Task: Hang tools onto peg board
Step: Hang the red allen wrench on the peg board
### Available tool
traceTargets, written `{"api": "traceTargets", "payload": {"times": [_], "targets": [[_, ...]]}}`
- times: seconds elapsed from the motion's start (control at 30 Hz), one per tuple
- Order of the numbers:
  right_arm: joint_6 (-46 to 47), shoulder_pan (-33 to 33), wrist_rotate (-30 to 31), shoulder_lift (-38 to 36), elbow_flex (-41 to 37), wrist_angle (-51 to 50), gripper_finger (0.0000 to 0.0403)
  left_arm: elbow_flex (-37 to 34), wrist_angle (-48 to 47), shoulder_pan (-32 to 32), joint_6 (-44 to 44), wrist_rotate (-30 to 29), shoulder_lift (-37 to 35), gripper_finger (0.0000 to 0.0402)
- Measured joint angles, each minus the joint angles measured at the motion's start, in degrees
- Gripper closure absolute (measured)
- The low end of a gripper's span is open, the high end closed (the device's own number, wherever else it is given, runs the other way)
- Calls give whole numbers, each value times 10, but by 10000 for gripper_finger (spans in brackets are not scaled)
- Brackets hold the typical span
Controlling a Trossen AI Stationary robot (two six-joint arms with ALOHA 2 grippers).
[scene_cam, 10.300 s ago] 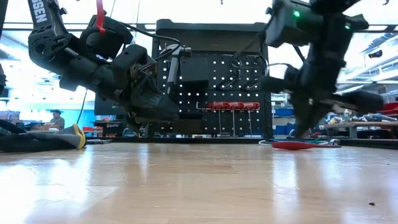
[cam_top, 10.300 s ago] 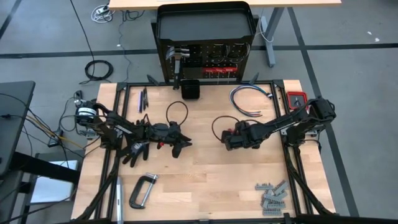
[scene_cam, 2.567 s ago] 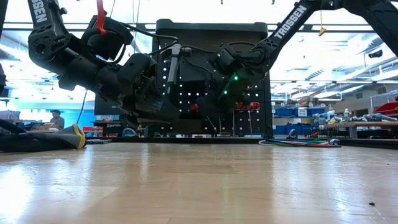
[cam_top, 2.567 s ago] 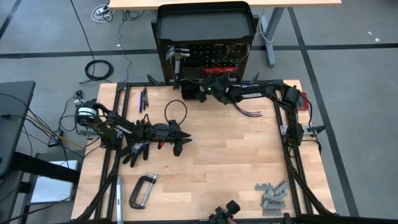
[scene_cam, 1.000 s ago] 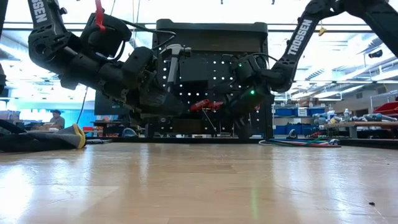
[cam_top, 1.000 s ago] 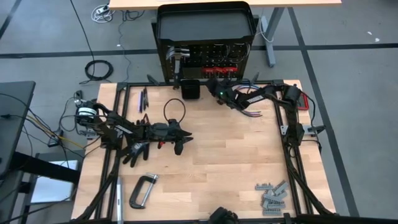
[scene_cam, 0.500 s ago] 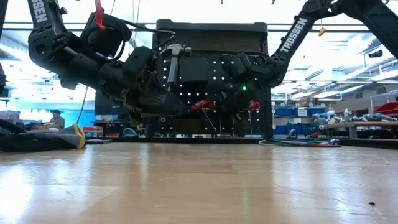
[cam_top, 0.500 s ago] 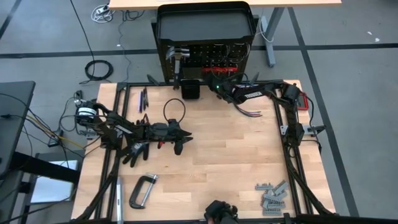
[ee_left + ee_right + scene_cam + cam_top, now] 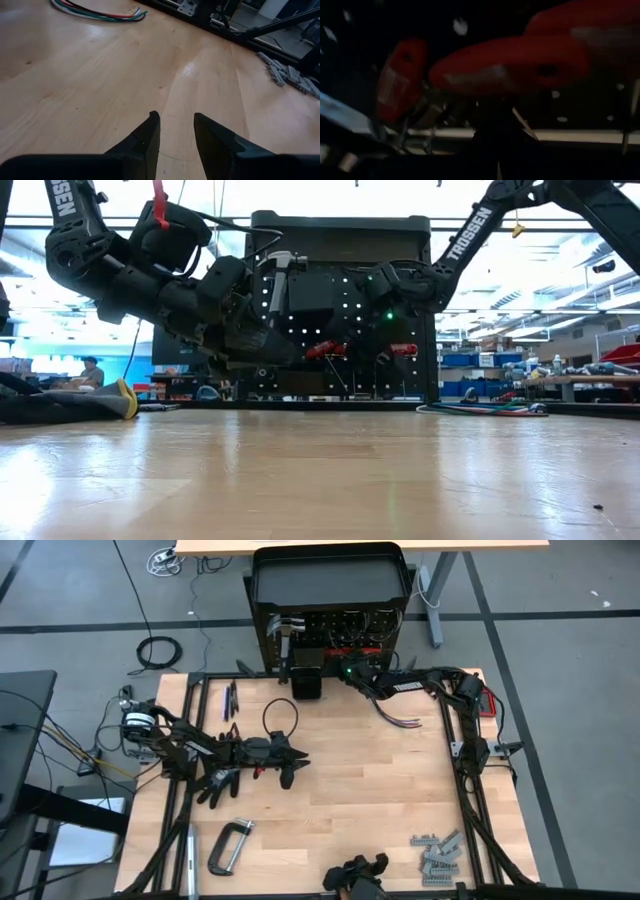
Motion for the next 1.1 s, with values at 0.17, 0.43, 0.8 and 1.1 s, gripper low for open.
{"api": "traceTargets", "payload": {"times": [0.17,0.43,0.8,1.1], "targets": [[-45,0,-11,0,9,-27,398,0,0,0,1,0,0,277],[-50,0,-20,39,8,-37,398,0,0,0,1,0,0,277],[-69,-2,-17,47,16,-10,398,0,-2,0,1,0,0,277],[-140,-16,-124,47,27,-38,398,0,-2,0,1,1,0,277]]}}
